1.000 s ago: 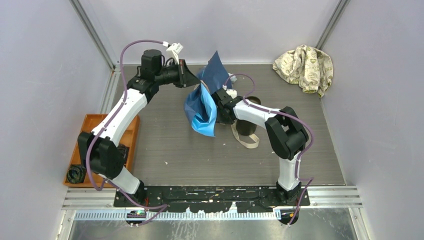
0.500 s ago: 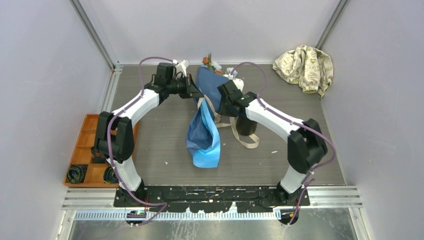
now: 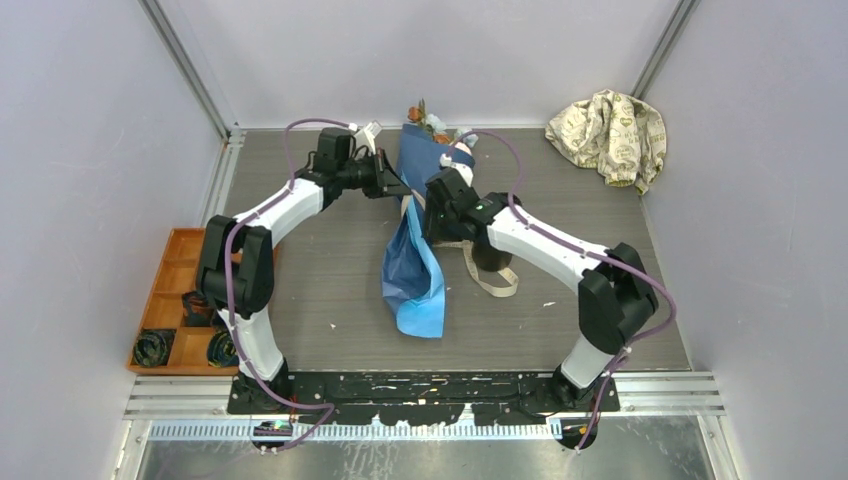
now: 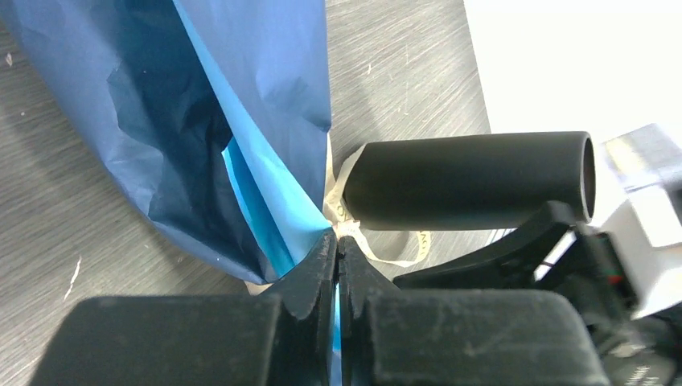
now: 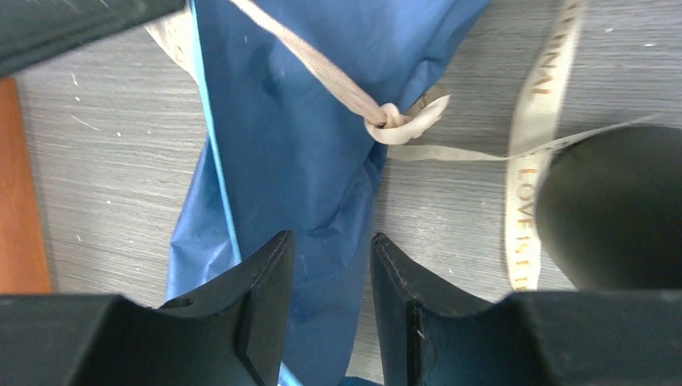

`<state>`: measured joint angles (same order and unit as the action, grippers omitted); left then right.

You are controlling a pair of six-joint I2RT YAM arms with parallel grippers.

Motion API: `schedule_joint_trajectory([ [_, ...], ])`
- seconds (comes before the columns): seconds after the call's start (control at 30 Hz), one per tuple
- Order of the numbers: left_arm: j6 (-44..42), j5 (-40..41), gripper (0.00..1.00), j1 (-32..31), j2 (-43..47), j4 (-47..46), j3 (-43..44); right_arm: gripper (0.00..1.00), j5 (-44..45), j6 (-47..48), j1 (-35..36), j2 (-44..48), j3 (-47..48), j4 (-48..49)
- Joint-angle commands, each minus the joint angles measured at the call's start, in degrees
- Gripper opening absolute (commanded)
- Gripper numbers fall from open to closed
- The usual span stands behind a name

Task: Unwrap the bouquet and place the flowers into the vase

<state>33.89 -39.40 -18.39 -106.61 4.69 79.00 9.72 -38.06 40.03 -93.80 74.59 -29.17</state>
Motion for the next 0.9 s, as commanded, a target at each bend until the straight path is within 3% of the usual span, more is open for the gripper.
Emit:
schedule_joint_trajectory([
  [0.0, 1.16, -2.26, 0.04, 0.29, 1.26, -4.16, 2.38, 0.46, -0.87, 0.74, 0.62, -3.65, 1.28, 3.76],
  [0.47, 0.56, 0.57, 0.04, 3.57, 12.80, 0.76, 3.05, 0.42, 4.52, 0.70, -0.25, -18.93, 7.53, -2.12],
  [0.67, 2.22, 2.68, 0.04, 7.74, 18.82, 3.67, 3.51, 0.42, 5.54, 0.55, -1.08, -19.61, 7.39, -2.71],
  [0.87, 0.72, 3.98, 0.04, 7.93, 18.12, 6.55, 2.11, 0.42, 7.04, 0.96, -1.12, -13.96, 7.16, -2.47],
])
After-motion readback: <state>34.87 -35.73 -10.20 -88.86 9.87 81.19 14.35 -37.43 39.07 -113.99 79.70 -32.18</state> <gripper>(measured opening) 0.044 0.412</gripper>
